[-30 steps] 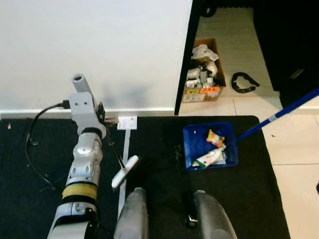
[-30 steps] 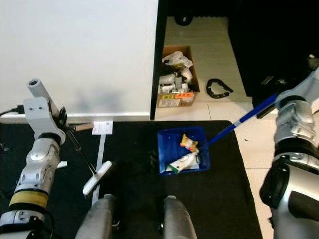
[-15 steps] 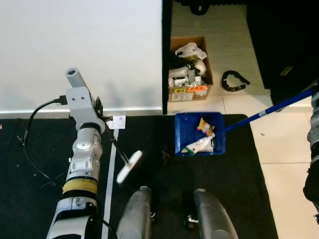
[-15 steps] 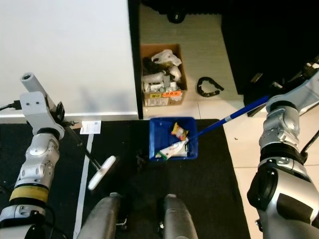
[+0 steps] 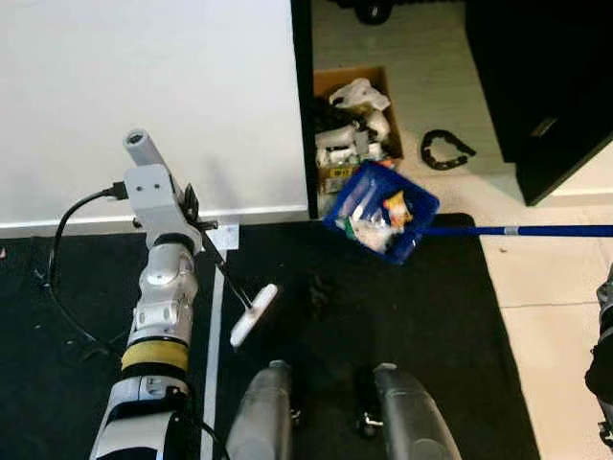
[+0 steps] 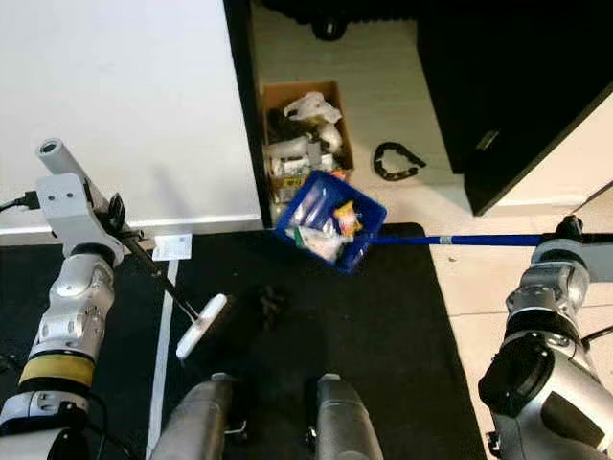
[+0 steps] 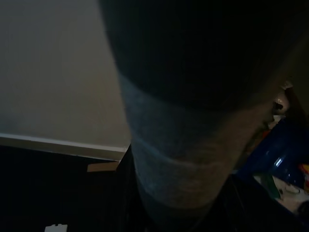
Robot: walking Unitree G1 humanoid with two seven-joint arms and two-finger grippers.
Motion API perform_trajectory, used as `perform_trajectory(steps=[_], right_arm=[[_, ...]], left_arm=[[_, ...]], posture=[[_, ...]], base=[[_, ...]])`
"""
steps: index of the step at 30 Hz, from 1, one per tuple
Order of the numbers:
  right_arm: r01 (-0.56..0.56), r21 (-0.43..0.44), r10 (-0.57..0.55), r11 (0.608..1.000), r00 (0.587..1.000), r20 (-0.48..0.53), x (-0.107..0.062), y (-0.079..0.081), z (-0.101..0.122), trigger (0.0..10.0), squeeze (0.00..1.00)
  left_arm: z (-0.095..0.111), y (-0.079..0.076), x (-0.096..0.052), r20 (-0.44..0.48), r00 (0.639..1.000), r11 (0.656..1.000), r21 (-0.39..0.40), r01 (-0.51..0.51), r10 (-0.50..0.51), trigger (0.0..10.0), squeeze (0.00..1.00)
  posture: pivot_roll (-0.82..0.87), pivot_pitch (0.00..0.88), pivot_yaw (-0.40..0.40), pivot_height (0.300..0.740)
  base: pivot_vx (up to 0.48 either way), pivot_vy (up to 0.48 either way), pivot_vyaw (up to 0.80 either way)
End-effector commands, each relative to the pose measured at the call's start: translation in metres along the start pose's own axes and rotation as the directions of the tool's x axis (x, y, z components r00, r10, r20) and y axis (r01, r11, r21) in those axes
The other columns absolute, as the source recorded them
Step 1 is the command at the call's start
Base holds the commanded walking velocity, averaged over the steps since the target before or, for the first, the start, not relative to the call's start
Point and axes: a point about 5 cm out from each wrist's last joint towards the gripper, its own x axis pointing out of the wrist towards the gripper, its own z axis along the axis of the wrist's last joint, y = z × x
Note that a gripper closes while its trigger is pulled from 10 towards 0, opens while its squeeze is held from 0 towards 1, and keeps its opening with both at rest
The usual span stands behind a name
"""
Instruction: Sweep floor
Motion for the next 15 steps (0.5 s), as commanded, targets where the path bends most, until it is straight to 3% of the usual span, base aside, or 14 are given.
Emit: perform_trajectory(steps=[1,5,6,9,11,13,14,15], right_arm=[[0.019,0.068,-0.017,0.997,0.999,-0.027,-0.001,-0.007,-0.004,10.0,0.0],[0.03,0.074,-0.027,0.997,0.999,-0.041,-0.002,-0.01,-0.006,10.0,0.0],[0.067,0.151,-0.06,0.986,0.997,-0.051,-0.002,-0.015,-0.006,10.0,0.0],[0.092,0.154,-0.085,0.984,0.995,-0.049,-0.002,-0.021,-0.005,10.0,0.0],[0.155,0.325,-0.142,0.933,0.988,-0.063,-0.003,-0.027,-0.005,10.0,0.0],[0.23,0.536,-0.207,0.812,0.973,-0.105,-0.004,-0.034,-0.009,10.0,0.0],[0.245,0.583,-0.218,0.775,0.969,-0.117,-0.005,-0.037,-0.011,10.0,0.0],[0.246,0.598,-0.215,0.763,0.969,-0.124,-0.006,-0.037,-0.013,10.0,0.0]], left_arm=[[-0.003,0.005,-0.001,-0.015,1.0,1.0,0.014,-0.001,0.001,10.0,0.0],[-0.003,0.005,-0.001,-0.016,1.0,1.0,0.013,0.004,-0.004,10.0,0.0],[-0.003,0.004,0.0,-0.018,1.0,1.0,0.007,0.009,-0.009,10.0,0.0],[-0.003,0.002,0.0,-0.017,1.0,1.0,0.003,0.013,-0.013,10.0,0.0],[-0.003,0.001,0.0,-0.018,1.0,1.0,-0.008,0.018,-0.018,10.0,0.0],[-0.004,0.0,0.0,-0.02,0.999,1.0,-0.018,0.026,-0.026,10.0,0.0],[-0.004,-0.001,-0.001,-0.02,0.999,0.999,-0.018,0.027,-0.028,10.0,0.0],[-0.004,-0.001,-0.001,-0.02,0.999,0.999,-0.019,0.029,-0.029,10.0,0.0]], posture=[[0.03,0.187,0.047,0.731],[0.03,0.187,0.046,0.731],[0.03,0.187,0.046,0.731],[0.03,0.183,0.046,0.731],[0.03,0.179,0.047,0.731],[0.03,0.18,0.048,0.731],[0.03,0.178,0.048,0.731],[0.03,0.178,0.048,0.731]], base=[[0.0,0.0,0.0],[0.0,0.0,0.0],[0.0,0.0,0.0],[0.0,0.0,0.0],[0.0,0.0,0.0],[0.0,0.0,0.0],[0.0,0.0,0.0],[0.0,0.0,0.0]])
